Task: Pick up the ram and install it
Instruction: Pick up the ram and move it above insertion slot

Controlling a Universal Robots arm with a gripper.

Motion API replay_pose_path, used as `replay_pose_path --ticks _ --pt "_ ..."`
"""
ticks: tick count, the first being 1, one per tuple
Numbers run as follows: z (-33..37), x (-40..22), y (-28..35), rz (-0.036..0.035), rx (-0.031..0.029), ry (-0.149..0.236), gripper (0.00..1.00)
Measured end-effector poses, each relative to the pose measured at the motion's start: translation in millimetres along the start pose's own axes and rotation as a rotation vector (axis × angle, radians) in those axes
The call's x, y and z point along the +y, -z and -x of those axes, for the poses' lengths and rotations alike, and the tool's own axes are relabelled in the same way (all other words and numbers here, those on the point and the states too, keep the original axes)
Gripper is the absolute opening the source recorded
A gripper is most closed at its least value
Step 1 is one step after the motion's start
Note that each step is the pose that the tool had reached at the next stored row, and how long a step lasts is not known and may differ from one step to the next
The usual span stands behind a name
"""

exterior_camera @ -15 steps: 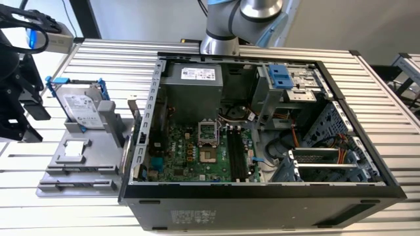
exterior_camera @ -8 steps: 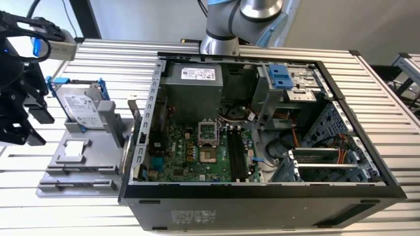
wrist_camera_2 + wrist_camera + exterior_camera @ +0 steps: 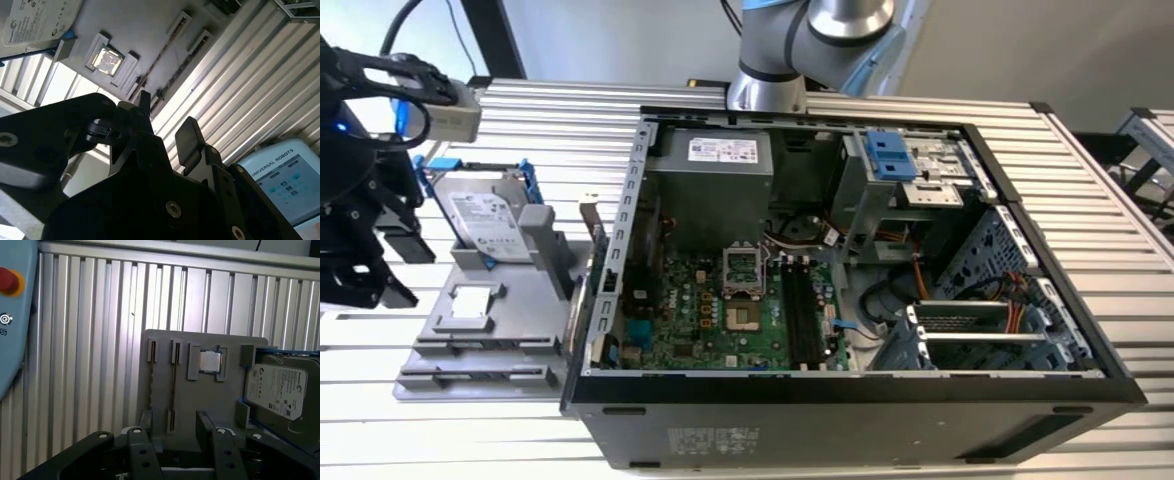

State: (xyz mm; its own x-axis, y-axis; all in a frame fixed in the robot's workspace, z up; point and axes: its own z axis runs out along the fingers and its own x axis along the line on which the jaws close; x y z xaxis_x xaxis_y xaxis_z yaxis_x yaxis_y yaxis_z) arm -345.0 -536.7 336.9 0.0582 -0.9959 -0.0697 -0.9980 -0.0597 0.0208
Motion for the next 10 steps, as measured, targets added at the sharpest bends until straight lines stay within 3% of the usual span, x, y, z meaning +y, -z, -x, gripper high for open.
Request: replay_pose_path --ticks 8,10 --pt "-4.8 -0.1 -13.5 -0.0001 0.0000 0.001 1.00" --pt "-5.0 -0.2 -16.2 0.0005 0.0054 0.001 1.00"
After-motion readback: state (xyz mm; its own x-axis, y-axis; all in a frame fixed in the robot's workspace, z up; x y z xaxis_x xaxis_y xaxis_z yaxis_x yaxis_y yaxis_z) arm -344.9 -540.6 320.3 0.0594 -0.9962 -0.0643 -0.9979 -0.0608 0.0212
